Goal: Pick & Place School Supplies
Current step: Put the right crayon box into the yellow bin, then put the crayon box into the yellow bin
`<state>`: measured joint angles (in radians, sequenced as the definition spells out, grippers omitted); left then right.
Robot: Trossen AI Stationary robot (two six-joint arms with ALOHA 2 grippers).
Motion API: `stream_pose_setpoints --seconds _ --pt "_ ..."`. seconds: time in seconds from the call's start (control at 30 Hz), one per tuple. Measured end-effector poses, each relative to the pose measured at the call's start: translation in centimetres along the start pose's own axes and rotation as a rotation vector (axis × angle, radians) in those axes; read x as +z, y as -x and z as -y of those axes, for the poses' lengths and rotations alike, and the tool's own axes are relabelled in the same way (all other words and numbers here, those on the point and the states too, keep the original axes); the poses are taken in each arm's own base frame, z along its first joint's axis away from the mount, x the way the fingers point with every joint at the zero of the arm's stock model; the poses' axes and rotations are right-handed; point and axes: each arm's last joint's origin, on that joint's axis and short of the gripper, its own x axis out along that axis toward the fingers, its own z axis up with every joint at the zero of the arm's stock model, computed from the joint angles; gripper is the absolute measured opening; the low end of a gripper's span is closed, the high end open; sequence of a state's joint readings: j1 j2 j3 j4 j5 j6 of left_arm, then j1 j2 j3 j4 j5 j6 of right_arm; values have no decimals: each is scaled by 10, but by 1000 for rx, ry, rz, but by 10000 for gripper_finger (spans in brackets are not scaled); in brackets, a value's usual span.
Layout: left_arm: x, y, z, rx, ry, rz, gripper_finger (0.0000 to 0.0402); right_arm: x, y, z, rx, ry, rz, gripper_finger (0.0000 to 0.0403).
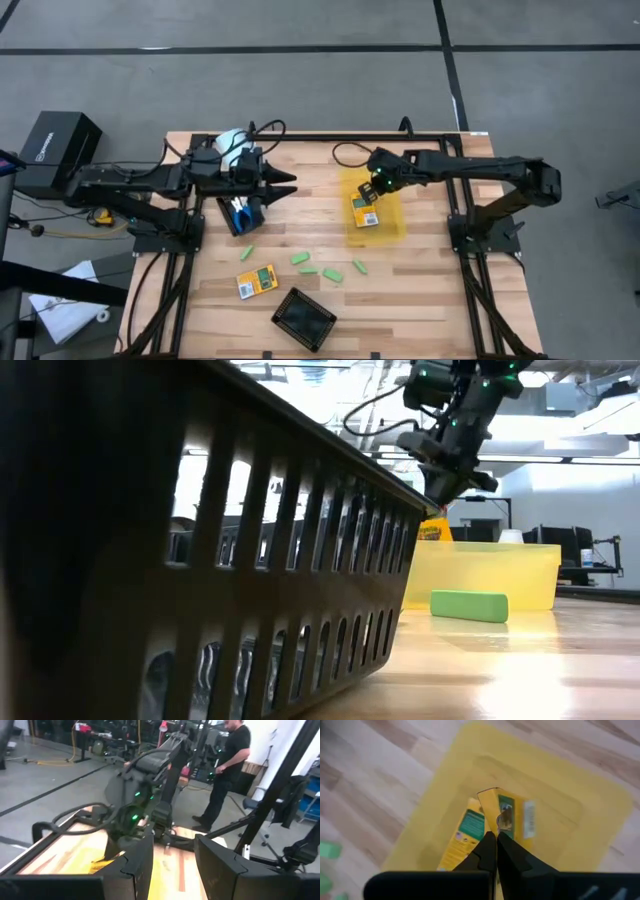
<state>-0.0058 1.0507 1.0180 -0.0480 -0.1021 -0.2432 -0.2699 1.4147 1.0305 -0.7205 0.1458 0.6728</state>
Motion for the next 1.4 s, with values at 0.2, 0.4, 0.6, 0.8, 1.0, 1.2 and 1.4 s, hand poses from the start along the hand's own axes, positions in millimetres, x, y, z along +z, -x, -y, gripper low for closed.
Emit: stream_pose_setpoints --seconds 0.2,0.4,0.6,0.8,1.0,1.2,1.4 --pt "3 -1 -10 -16 5 -1 138 4 -5 10 55 -19 -46 42" --pt "5 -1 -20 -25 25 -1 138 6 -5 12 65 -52 -54 153" --pt "6 -1 -22 -23 36 1 138 7 -4 0 152 -81 -12 240" --pt "-10 1 -39 69 52 -183 138 14 11 -38 404 -79 137 243" --pt "-30 10 -52 171 86 -409 139 12 27 -60 503 -68 176 220" --pt "-57 12 -48 180 269 -565 144 8 41 -77 570 -28 191 201" --pt "-94 16 -44 317 408 -621 146 -1 38 -86 636 77 127 191"
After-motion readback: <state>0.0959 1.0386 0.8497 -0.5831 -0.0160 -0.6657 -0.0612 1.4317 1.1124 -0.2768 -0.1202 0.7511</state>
